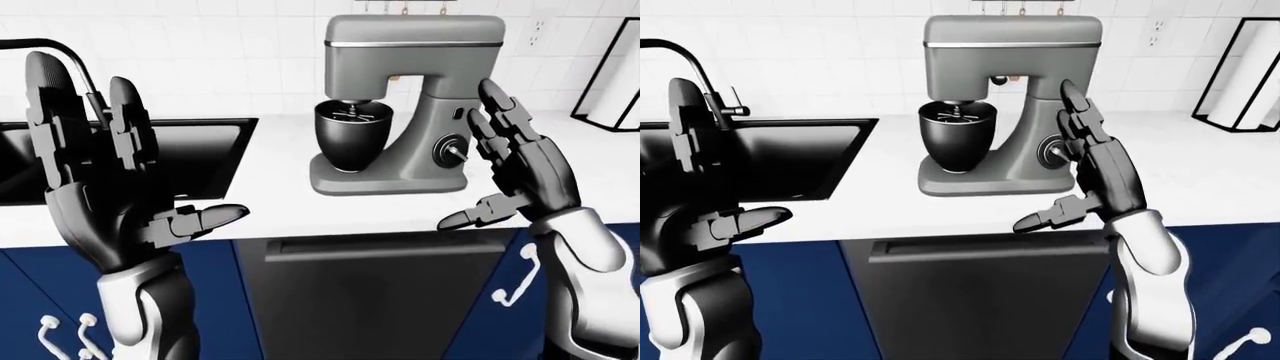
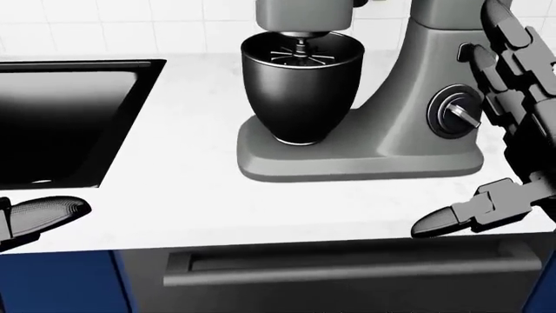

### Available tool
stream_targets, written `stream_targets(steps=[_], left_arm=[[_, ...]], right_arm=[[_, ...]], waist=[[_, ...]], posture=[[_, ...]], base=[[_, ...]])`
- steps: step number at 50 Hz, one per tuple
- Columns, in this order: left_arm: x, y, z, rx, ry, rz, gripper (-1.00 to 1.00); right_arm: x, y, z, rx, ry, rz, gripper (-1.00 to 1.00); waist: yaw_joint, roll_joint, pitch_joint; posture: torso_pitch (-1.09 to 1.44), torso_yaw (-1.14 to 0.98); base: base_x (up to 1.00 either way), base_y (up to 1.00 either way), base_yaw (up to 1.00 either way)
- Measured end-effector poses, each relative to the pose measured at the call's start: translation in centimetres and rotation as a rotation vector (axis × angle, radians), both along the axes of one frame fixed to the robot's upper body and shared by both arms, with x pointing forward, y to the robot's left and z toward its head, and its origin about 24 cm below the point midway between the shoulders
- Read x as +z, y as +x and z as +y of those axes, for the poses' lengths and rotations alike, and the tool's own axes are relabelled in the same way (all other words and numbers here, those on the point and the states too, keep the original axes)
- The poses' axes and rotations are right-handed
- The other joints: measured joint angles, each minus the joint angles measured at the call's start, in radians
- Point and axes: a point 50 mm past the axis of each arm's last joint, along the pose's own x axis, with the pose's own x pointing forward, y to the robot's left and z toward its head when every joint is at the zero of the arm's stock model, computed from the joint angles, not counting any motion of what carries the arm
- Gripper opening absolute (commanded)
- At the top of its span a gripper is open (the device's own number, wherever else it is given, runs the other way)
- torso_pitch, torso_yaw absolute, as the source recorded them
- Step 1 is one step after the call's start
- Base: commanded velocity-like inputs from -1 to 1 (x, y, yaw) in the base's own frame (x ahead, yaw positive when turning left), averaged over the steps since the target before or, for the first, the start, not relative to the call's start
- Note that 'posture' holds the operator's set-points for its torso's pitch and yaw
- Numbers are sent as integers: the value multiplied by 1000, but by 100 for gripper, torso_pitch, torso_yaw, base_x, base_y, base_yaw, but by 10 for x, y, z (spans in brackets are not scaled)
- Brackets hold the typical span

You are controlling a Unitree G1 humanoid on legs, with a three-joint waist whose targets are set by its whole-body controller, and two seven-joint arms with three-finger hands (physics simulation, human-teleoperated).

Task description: Open the stand mixer head.

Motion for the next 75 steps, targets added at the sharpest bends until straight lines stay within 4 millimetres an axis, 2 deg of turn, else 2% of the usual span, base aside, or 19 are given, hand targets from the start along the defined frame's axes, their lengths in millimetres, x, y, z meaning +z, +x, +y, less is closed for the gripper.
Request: stream_targets(steps=[36,75], left_arm=[[1,2,3,9,-5,-1,98],[-2,1,4,15,-3,5,98]], right_arm=[[2,14,5,24,-14,4,100],[-6,28,-4,3,-28,16,100]], waist=[[0,2,1],[-1,3,2]], posture=[[-30,0],[-30,0]], base=[[0,0,0],[0,0,0]])
